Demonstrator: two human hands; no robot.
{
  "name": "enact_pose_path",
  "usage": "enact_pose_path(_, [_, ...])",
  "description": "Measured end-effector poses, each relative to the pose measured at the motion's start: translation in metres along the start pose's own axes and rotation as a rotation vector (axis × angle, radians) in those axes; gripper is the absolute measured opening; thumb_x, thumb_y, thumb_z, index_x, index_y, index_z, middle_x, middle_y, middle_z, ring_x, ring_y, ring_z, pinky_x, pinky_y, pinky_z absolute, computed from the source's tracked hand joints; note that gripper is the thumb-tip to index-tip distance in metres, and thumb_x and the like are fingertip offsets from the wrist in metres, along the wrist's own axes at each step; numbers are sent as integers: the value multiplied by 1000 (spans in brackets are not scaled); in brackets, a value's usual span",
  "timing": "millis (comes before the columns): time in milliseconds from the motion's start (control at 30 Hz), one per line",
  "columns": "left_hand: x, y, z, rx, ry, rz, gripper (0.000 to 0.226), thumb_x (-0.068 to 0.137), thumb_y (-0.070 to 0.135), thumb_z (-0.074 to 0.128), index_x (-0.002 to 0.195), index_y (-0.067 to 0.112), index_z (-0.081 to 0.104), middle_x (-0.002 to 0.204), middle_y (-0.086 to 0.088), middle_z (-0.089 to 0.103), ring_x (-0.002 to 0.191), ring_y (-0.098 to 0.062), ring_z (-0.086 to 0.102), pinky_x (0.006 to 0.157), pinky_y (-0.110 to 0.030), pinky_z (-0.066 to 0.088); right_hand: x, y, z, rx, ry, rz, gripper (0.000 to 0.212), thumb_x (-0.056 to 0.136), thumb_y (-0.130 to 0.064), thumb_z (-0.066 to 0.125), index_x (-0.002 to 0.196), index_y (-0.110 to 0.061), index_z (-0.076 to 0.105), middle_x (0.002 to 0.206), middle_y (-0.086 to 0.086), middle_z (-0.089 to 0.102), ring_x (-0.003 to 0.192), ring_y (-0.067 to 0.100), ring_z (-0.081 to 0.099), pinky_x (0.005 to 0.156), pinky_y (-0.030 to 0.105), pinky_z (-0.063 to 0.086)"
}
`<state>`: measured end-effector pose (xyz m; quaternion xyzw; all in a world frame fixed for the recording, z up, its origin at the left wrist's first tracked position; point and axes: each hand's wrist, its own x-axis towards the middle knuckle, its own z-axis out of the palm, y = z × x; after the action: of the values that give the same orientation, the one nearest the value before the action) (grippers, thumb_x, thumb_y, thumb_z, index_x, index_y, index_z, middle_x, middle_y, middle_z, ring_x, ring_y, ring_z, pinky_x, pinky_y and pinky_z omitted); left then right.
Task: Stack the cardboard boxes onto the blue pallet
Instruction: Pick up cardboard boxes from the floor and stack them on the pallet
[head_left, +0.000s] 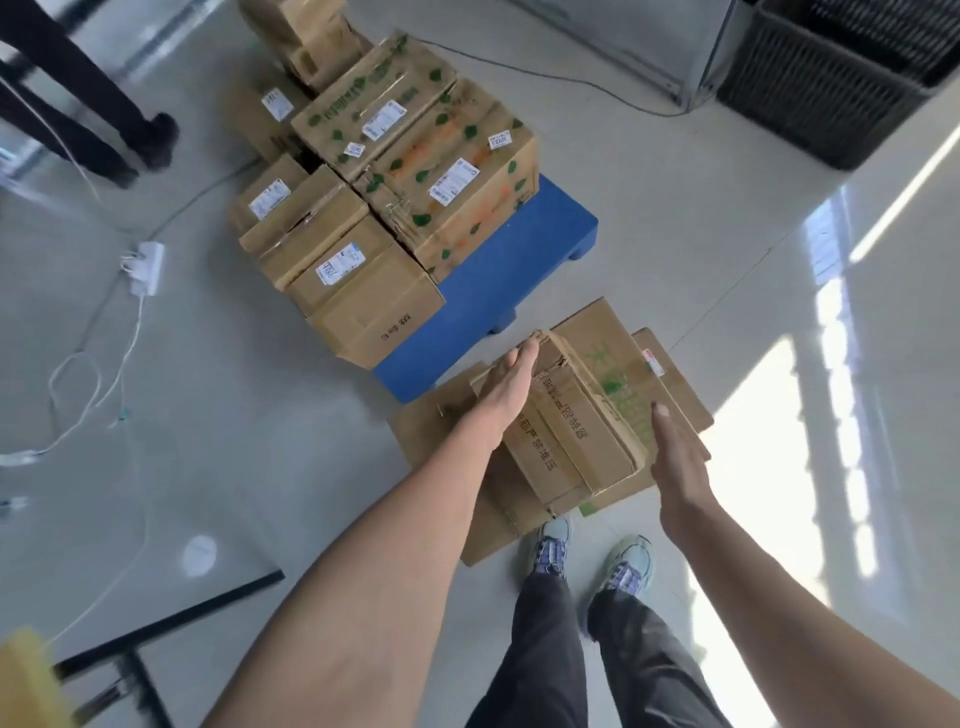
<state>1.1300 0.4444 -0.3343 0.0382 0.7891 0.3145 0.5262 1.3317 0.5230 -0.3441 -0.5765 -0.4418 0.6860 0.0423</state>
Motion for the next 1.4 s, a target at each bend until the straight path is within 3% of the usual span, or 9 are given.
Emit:
enact_pose_path(200, [58, -21, -10, 118, 44, 0, 78, 100, 75, 22, 165, 34, 10, 175, 2, 2, 160, -23, 2, 125, -57, 6, 28, 57, 6, 21, 57, 83, 74, 101, -70, 32, 165, -35, 17, 174, -14, 3, 160, 17, 4, 127, 53, 9])
enact_pose_path(433, [128, -44, -22, 213, 25, 2, 79, 98, 77, 20, 165, 37, 10, 175, 2, 1, 160, -26, 0, 126, -62, 5, 57, 100, 33, 228, 190, 193, 81, 102, -70, 36, 166, -38, -1, 174, -13, 2, 160, 19, 11, 128, 50, 13])
enact_pose_path(600, [152, -57, -24, 202, -10, -45, 81, 96, 81, 19, 165, 39, 10, 175, 3, 1, 160, -27, -1, 126, -64, 5, 72, 115, 47, 299, 230, 251, 59, 106, -60, 35, 157, -30, 29, 159, -5, 37, 150, 27, 33, 114, 44, 27])
enact_pose_path(833, [145, -64, -35, 145, 82, -15, 81, 96, 80, 22, 163, 35, 23, 173, -3, 13, 159, -32, 8, 125, -63, 9, 73, 94, 46, 246, 250, 205, 23, 105, -54, 41, 120, -38, 50, 129, -9, 54, 137, 25, 45, 101, 45, 33])
enact_pose_path(967, [124, -64, -47, 82, 162, -4, 85, 94, 83, 23, 164, 34, 19, 175, 0, 4, 160, -30, -5, 124, -63, -1, 77, 64, 38, 147, 210, 114, 62, 100, -60, 43, 155, -32, 38, 160, -7, 41, 149, 24, 36, 118, 57, 31])
enact_pose_path(1067, [105, -63, -62, -54, 214, -3, 86, 94, 84, 24, 164, 35, 19, 175, 2, 4, 160, -28, -5, 126, -62, 0, 78, 30, 38, 74, 203, 6, 39, 102, -55, 44, 138, -41, 55, 137, -14, 57, 126, 13, 54, 111, 51, 41])
enact_pose_path(1167, [86, -67, -81, -218, 286, -23, 88, 92, 85, 28, 163, 33, 28, 173, 1, 17, 159, -26, 12, 126, -60, 13, 86, -3, 51, 4, 155, -99, 16, 104, -52, 46, 116, -44, 53, 114, -22, 55, 102, -3, 52, 95, 41, 46])
enact_pose_path(1267, [71, -76, -104, -312, 345, -62, 89, 88, 86, 30, 159, 34, 37, 167, -1, 31, 153, -25, 30, 124, -56, 25, 100, -32, 76, -105, 59, -163, 33, 102, -59, 46, 125, -34, 48, 119, -11, 56, 106, 6, 54, 84, 36, 42])
enact_pose_path(1400, [66, -96, -145, -441, 366, -55, 82, 95, 81, 31, 159, 30, 37, 165, -1, 37, 150, -23, 36, 122, -53, 29, 126, -66, 130, -273, -40, -271, 46, 100, -58, 48, 132, -25, 44, 129, 2, 58, 113, 20, 57, 88, 39, 44])
